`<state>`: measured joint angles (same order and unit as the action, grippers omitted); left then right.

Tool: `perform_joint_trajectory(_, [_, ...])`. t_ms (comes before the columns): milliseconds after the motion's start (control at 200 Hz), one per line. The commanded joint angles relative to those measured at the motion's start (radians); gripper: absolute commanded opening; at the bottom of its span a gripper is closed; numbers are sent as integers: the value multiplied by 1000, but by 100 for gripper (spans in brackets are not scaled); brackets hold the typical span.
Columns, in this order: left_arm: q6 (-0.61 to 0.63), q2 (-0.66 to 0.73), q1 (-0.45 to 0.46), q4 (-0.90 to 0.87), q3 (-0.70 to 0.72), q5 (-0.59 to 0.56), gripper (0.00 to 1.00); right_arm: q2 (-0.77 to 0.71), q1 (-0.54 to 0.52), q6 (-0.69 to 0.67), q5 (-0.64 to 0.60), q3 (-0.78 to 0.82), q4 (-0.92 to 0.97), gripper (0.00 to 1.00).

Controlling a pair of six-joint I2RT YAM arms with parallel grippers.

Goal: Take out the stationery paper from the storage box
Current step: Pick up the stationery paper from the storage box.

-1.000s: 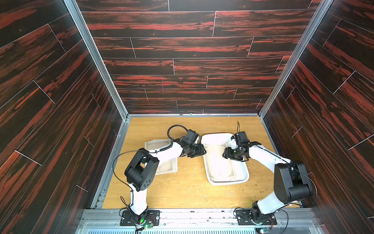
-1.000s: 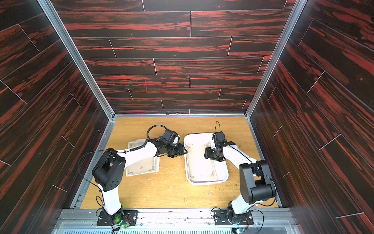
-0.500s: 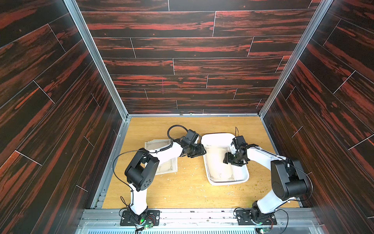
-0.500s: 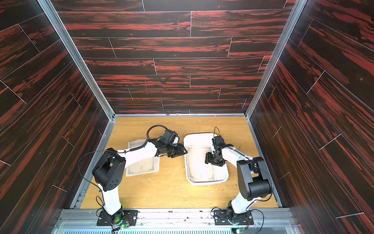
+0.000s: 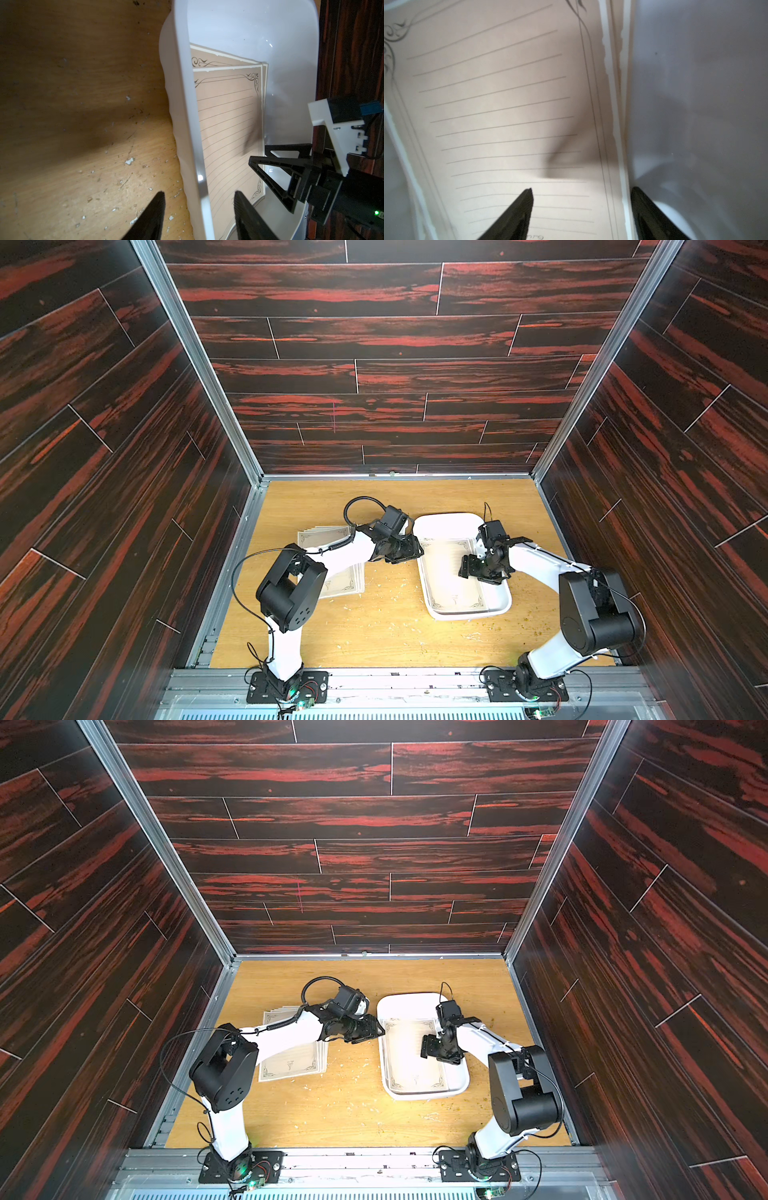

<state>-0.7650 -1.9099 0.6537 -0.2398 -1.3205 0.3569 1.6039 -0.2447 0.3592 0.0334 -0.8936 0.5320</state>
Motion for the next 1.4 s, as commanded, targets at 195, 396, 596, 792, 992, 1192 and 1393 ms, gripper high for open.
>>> perform_joint_trajectory(195, [1, 6, 1, -24, -14, 3, 56, -50, 4, 1, 5, -16, 61, 74])
perform_joint_trajectory(396, [1, 9, 1, -24, -10, 1, 56, -75, 3, -3, 30, -22, 66, 71])
perform_joint_trajectory(596, [2, 10, 1, -24, -6, 1, 56, -70, 4, 8, 41, -7, 34, 71])
perform_joint_trajectory(792, [1, 9, 1, -24, -3, 5, 55, -11, 3, -27, -92, -28, 50, 78])
perform_joint_trajectory(992, [4, 11, 1, -29, -5, 1, 55, 31, 3, -21, -52, -27, 15, 79])
perform_joint_trajectory(1192, [4, 14, 2, -33, -5, 3, 55, 4, 3, -12, -24, -25, 7, 77])
perform_joint_trajectory(1393, [1, 13, 1, -30, -3, 2, 56, -55, 1, -10, -22, -34, 43, 76])
